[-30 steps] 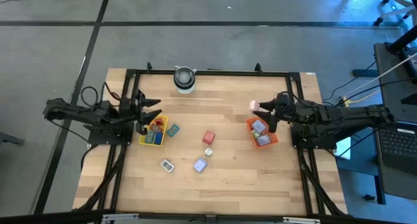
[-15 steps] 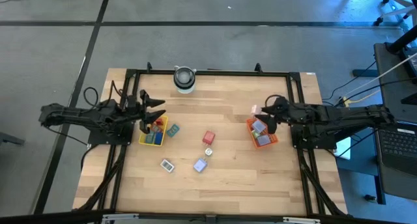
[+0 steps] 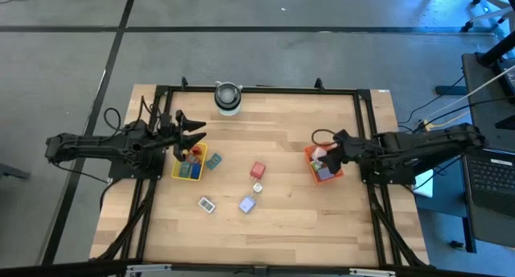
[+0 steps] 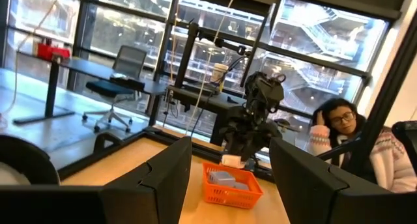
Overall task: Pick & Place Office items
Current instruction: Put the white charger adapter into the orange basket
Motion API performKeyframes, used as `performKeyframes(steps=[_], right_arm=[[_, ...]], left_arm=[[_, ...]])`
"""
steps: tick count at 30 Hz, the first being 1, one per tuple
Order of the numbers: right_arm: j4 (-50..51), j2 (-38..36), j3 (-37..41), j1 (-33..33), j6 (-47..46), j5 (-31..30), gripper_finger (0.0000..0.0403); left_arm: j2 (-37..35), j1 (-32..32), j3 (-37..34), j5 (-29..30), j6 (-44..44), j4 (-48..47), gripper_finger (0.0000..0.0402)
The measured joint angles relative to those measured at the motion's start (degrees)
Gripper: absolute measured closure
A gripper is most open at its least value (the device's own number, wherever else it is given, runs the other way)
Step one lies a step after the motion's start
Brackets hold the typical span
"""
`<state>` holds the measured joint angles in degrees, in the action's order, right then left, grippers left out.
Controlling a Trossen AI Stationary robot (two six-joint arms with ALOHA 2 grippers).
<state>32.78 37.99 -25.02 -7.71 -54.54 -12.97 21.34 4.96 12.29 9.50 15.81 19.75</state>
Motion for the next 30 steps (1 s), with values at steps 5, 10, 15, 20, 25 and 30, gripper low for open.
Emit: performKeyframes(steps=[5, 10, 15, 20, 25, 30], right_arm=[[0.7, 5.4, -2.2, -2.1, -0.6, 0.5, 0.0188], [11.0, 12.2, -8.1, -4.6, -1.9, 0.3, 0.0189], [15.8, 18.7, -11.1, -7.5, -4.0, 0.7, 0.0189], [18.9, 23.3, -12.3, -9.6, -7.5, 1.9, 0.0189], [19.6, 25.1, -12.5, -11.7, -11.8, 2.1, 0.0189], [19.5, 25.7, -12.5, -12.5, -14.2, 1.5, 0.0177]], left_arm=[[1.1, 2.6, 0.0, -2.2, 2.1, -0.2, 0.0199], [2.7, 4.8, 0.0, -4.1, 3.7, -0.3, 0.0199], [4.0, 6.3, 0.0, -6.4, 4.0, -0.3, 0.0199], [4.5, 6.9, 0.0, -7.1, 4.0, -0.3, 0.0199], [4.4, 6.9, 0.0, -8.2, 4.1, -0.3, 0.0199], [4.4, 6.9, 0.0, -8.2, 7.0, -0.3, 0.0199]])
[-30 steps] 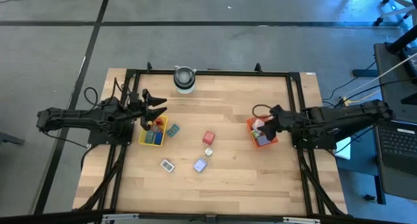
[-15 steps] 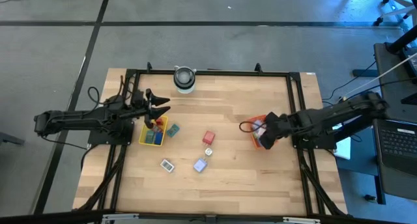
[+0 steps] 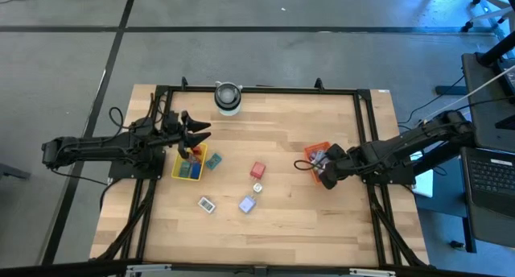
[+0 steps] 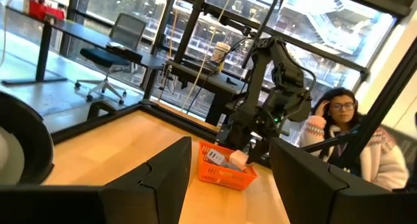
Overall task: Pick & Place Office items
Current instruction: Put the white charger adapter into the orange basket, then put the red charger adapter into the orange basket
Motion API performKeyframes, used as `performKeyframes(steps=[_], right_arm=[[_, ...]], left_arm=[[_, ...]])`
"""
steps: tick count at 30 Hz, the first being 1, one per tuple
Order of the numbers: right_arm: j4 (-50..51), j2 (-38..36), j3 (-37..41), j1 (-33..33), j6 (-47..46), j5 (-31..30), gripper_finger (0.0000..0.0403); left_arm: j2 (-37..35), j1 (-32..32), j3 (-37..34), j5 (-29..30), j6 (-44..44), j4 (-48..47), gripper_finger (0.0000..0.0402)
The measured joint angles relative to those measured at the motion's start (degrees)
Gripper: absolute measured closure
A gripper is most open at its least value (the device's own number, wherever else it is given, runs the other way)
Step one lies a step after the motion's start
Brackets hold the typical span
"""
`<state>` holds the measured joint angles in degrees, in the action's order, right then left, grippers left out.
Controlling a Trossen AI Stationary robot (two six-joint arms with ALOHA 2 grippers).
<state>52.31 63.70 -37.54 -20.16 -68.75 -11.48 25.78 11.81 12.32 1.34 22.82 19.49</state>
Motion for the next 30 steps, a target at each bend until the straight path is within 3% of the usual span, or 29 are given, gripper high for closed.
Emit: performKeyframes(steps=[8, 14, 23, 30], right_arm=[[0.0, 0.0, 0.0, 0.2, -0.9, -1.5, 0.0155], [0.0, 0.0, 0.0, 0.3, 1.0, 1.2, 0.0152], [0.0, 0.0, 0.0, 1.6, 1.9, 0.2, 0.0104], [0.0, 0.0, 0.0, 3.5, 1.4, -0.5, 0.0097]], left_arm=[[0.0, 0.0, 0.0, -2.1, 2.6, 0.0, 0.0199], [0.0, 0.0, 0.0, -3.0, 3.0, 0.0, 0.0199], [0.0, 0.0, 0.0, -5.5, 3.0, 0.0, 0.0199], [0.0, 0.0, 0.0, -6.1, 3.0, -0.1, 0.0199]])
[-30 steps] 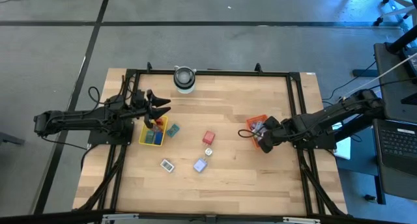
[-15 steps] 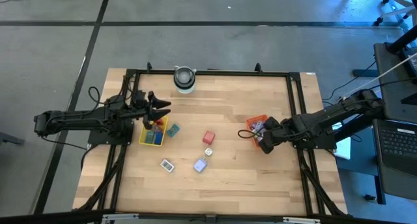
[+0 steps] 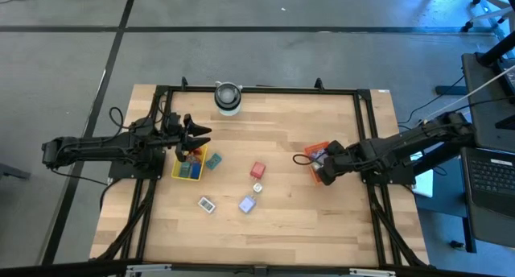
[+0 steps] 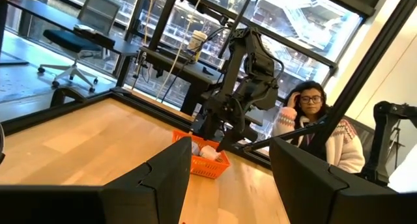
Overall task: Pick & Place Office items
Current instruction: Put the red charger adapter into the orange basket
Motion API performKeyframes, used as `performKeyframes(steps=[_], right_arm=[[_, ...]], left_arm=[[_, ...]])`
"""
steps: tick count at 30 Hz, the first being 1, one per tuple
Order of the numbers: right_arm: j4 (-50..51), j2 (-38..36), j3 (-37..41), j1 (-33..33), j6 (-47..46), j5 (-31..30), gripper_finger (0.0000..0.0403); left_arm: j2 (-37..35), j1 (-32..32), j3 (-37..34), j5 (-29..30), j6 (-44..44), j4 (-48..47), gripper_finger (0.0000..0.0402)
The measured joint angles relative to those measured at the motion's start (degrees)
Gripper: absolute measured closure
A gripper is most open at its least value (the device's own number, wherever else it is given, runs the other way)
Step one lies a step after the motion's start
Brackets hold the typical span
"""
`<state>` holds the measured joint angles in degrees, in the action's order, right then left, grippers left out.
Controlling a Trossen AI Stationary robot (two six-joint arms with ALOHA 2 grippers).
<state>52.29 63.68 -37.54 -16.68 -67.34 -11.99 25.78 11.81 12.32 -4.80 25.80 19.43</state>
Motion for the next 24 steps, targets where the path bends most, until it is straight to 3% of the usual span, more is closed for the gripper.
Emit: performKeyframes(steps=[6, 14, 19, 24], right_arm=[[-0.3, 0.0, -0.3, 1.1, 1.1, -0.9, 0.0112], [-0.6, 0.0, -8.1, 1.1, 10.4, -9.0, 0.0135], [-2.3, 0.0, -12.5, 2.8, 21.0, -13.2, 0.0137], [-11.1, 0.4, -14.2, 6.3, 39.6, -13.6, 0.0137]], left_arm=[[0.0, 0.0, 0.0, 0.0, 1.3, -0.2, 0.0199], [0.1, 0.0, 0.0, 0.0, 4.1, -0.4, 0.0199], [0.8, 0.0, 0.1, -0.9, 5.2, -0.3, 0.0199], [1.5, 0.0, 0.1, -0.5, 5.1, -0.2, 0.0198]])
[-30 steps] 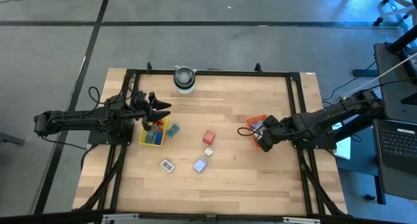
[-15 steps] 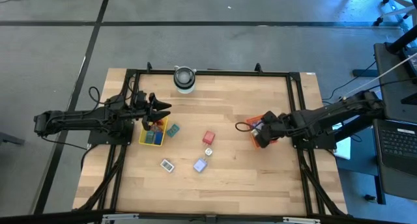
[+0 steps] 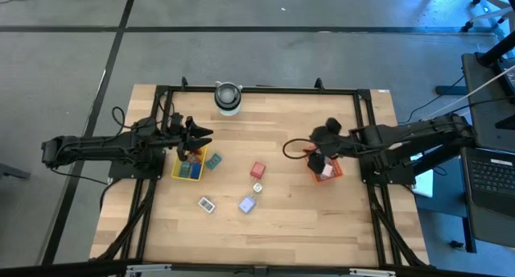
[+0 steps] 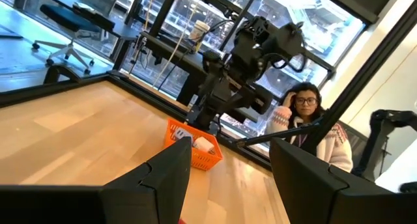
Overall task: Pick & Place Office items
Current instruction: Put the red charger adapter into the orange basket
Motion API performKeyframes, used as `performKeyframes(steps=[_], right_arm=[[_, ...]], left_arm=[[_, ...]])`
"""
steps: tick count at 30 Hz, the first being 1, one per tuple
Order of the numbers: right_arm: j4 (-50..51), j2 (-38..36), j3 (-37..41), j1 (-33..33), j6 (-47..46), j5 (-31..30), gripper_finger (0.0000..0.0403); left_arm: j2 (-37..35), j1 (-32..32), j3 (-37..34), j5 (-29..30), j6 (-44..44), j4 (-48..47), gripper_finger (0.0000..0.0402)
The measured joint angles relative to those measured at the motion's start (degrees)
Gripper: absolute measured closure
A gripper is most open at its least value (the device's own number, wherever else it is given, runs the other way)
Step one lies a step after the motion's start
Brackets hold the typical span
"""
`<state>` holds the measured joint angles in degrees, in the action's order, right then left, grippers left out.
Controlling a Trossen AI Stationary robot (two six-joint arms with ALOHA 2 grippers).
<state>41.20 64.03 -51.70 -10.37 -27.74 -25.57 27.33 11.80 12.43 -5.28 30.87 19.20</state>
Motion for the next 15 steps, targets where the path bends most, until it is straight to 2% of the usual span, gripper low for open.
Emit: performKeyframes(steps=[4, 7, 15], right_arm=[[-4.2, 3.0, -1.3, 1.8, 15.1, -1.0, 0.0137], [-5.9, 7.0, -3.3, 2.9, 22.5, -0.6, 0.0133], [-6.1, 20.3, -13.0, 4.0, 32.4, 1.2, 0.0125]], left_arm=[[0.4, 0.0, 0.0, 0.2, 0.0, 0.3, 0.0198], [0.5, 0.0, 0.0, 0.2, -0.1, 0.3, 0.0199], [0.6, 0.0, 0.0, 0.3, -0.1, 0.3, 0.0199]])
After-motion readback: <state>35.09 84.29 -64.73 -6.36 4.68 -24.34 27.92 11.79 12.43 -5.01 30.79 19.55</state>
